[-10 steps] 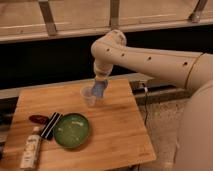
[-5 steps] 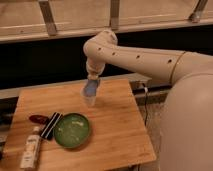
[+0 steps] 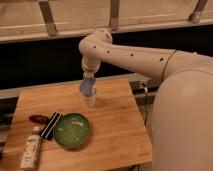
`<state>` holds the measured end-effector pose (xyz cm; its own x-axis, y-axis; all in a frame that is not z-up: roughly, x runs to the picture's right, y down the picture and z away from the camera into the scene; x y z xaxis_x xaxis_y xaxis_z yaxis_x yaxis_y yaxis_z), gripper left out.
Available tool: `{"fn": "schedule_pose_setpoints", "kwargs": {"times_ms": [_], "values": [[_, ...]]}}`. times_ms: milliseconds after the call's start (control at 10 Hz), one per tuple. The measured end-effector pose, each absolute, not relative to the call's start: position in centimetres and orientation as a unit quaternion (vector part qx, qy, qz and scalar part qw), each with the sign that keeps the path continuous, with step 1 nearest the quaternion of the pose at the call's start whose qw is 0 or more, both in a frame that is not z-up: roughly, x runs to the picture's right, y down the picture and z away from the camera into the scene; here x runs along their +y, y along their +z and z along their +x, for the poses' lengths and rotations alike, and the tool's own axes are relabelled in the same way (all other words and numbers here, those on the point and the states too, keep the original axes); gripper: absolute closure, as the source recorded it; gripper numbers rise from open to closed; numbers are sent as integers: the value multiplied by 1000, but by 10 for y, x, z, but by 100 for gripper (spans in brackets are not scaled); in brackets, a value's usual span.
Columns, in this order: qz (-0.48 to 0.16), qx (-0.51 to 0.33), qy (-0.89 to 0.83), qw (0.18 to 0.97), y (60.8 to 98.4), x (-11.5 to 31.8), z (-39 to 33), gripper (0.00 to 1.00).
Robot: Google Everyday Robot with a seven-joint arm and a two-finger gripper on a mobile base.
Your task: Place the white sponge in the ceramic cup
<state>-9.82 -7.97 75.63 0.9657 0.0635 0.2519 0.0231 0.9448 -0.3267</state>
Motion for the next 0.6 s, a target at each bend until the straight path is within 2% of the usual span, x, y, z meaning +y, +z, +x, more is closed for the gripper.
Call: {"fn": "schedule_pose_setpoints", "kwargs": {"times_ms": [600], "values": [[-155,-137,26,978,773,-89,-80,100]]}}
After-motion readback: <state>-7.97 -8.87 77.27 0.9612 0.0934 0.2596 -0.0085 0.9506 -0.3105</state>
